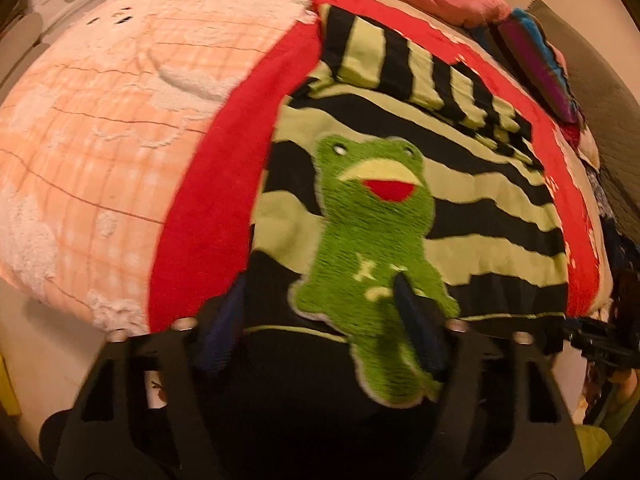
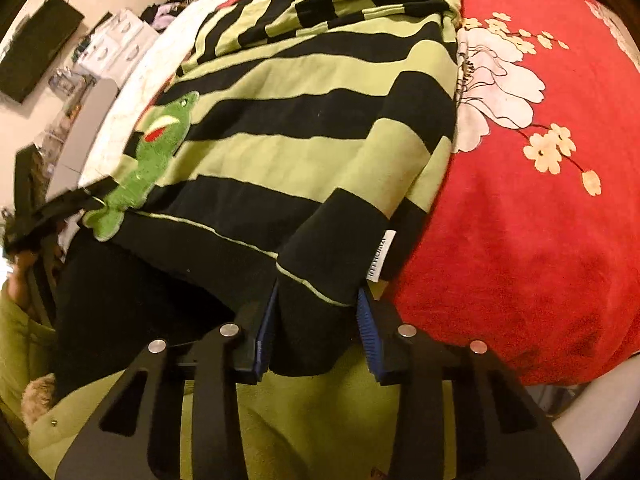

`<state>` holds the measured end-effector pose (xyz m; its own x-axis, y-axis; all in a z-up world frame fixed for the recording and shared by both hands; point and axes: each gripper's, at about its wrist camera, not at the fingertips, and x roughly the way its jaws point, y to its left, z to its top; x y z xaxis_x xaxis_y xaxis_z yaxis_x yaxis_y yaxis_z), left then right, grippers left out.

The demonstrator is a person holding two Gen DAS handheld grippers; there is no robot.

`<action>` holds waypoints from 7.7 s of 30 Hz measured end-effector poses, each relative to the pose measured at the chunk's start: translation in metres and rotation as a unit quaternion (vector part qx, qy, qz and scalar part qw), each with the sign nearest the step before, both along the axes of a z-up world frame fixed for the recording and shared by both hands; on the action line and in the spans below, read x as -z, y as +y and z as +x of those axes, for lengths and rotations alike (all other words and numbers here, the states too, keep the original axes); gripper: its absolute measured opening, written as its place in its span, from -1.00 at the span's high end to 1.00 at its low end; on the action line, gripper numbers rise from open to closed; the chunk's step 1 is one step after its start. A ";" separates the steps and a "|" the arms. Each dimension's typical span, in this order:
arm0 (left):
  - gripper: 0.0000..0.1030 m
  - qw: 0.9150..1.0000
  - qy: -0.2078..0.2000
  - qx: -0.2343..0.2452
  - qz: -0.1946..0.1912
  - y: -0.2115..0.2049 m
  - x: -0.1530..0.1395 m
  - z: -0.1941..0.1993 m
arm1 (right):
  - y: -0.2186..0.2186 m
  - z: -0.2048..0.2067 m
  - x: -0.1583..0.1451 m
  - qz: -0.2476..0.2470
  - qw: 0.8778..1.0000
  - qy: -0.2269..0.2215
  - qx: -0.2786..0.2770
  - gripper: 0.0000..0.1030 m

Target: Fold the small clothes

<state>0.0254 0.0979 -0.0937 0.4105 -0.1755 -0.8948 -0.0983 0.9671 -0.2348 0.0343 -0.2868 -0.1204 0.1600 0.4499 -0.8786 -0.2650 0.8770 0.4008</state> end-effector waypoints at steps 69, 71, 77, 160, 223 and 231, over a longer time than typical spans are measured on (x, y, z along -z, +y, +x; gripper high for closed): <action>-0.05 0.966 -0.252 -0.010 0.054 -0.035 -0.038 0.163 | 0.051 0.190 -0.087 -0.006 0.958 -0.272 -0.087 -0.31; -0.09 0.966 -0.250 0.009 0.059 -0.044 -0.035 0.164 | 0.078 0.195 -0.078 -0.013 0.957 -0.253 -0.141 -0.32; -0.15 0.967 -0.244 0.023 0.069 -0.051 -0.027 0.168 | 0.121 0.215 -0.051 -0.021 0.959 -0.198 -0.199 -0.07; 0.72 0.975 -0.197 0.064 0.076 -0.064 0.004 0.256 | -0.018 0.276 0.000 -0.092 0.971 -0.184 0.119 0.11; -0.55 0.975 -0.201 -0.086 0.040 0.040 -0.020 0.166 | -0.043 0.204 -0.021 -0.023 0.969 -0.178 0.171 -0.50; -0.55 0.985 -0.161 -0.060 0.022 0.029 0.002 0.164 | -0.040 0.201 -0.011 -0.025 0.971 -0.162 0.173 -0.51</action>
<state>0.1892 0.1265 -0.0958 0.6896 -0.0718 -0.7206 -0.1399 0.9631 -0.2298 0.2349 -0.3270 -0.1091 0.5655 0.2779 -0.7765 -0.0556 0.9522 0.3002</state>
